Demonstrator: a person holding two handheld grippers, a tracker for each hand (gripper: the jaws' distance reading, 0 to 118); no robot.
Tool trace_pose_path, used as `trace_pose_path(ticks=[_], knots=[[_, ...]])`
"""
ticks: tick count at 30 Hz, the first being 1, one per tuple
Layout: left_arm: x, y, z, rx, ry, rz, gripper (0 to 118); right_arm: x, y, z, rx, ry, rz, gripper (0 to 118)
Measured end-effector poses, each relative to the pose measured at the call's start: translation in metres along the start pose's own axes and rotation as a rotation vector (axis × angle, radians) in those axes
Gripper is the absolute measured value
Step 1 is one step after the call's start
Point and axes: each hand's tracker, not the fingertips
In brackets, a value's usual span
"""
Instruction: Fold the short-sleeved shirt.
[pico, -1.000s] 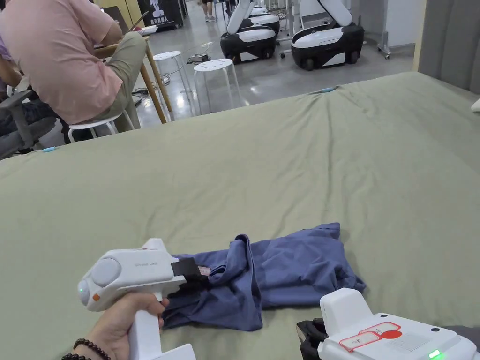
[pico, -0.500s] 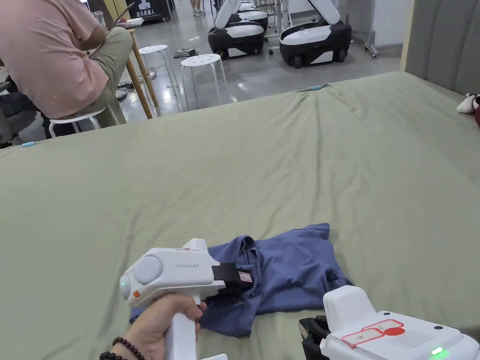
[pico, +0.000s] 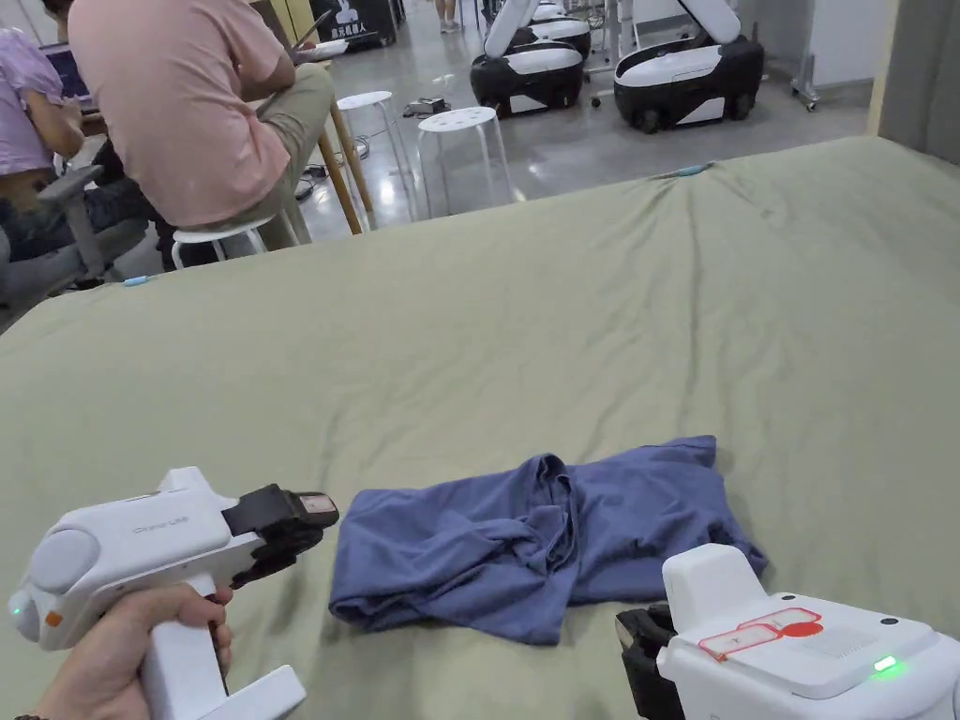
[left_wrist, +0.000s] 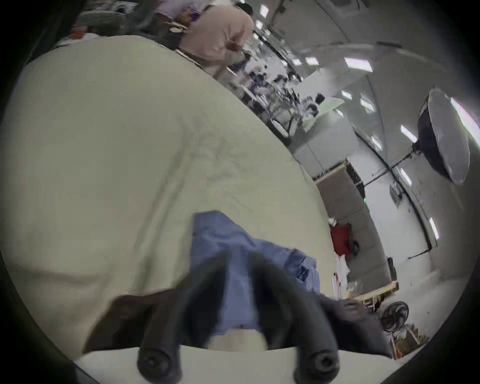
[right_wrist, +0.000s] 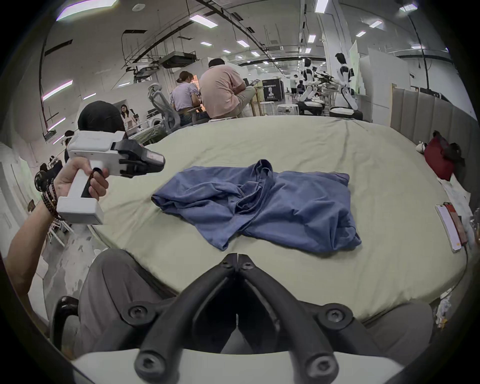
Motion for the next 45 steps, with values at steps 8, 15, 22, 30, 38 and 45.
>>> trace_pose_path(ticks=[8,15,22,30,38,45], knots=[[-0.002,-0.026,-0.034,-0.172,-0.006,-0.062,109,-0.012,0.0,-0.004,0.009,-0.071,0.048,0],[-0.005,-0.033,-0.078,-0.215,-0.006,-0.001,79,-0.005,0.008,-0.007,0.034,-0.131,0.064,0],[0.003,-0.028,-0.073,-0.187,0.032,-0.002,15,0.008,0.024,-0.008,0.074,-0.171,0.09,0],[-0.017,-0.004,0.001,-0.039,0.125,0.02,13,0.032,0.032,-0.003,0.119,-0.205,0.052,0],[0.006,0.003,0.05,0.034,0.132,-0.044,14,0.043,0.035,-0.007,0.138,-0.208,0.007,0],[0.11,-0.031,0.012,-0.018,-0.053,-0.237,14,0.045,0.025,-0.001,0.132,-0.188,-0.008,0]])
